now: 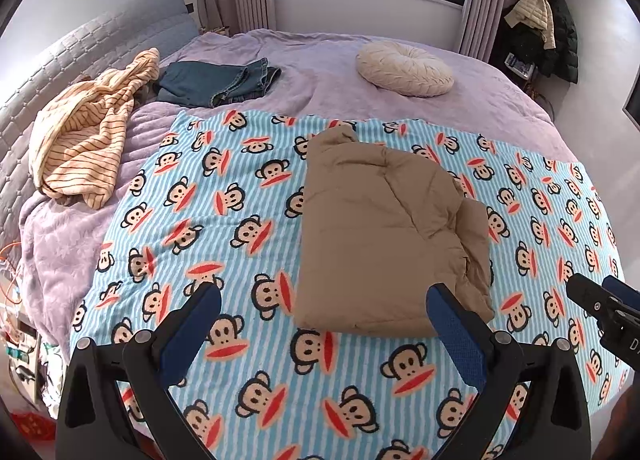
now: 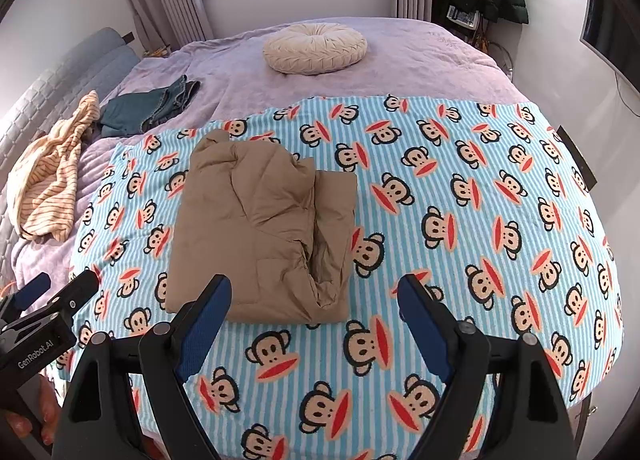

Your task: Fold large clothes

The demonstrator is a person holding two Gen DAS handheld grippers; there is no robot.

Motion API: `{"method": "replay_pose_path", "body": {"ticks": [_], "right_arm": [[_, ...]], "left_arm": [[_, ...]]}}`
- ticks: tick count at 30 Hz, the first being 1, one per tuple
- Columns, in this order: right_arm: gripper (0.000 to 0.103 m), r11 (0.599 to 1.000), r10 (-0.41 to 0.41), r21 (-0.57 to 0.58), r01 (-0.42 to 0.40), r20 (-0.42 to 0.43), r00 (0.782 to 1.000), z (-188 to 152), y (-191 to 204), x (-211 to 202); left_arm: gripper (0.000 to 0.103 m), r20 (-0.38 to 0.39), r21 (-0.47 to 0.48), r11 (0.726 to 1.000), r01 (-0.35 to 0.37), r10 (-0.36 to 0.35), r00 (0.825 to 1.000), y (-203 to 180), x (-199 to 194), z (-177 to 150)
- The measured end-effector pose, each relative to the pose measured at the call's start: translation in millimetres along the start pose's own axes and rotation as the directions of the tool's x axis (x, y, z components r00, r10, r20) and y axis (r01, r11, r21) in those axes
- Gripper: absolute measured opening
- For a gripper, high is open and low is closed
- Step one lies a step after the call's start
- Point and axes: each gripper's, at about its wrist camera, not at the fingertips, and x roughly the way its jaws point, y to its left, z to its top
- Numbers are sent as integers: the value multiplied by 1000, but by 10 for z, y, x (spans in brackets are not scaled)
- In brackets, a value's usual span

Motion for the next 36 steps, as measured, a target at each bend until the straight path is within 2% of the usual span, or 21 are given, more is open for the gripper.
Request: {"method": "replay_pose_path", "body": {"ticks": [36], "right_arm": [[87, 1000, 3, -4, -3, 1, 1000, 11, -7, -5]], "left_arm": [[103, -10, 13, 1000, 18, -18, 1000, -33, 51, 36]]}}
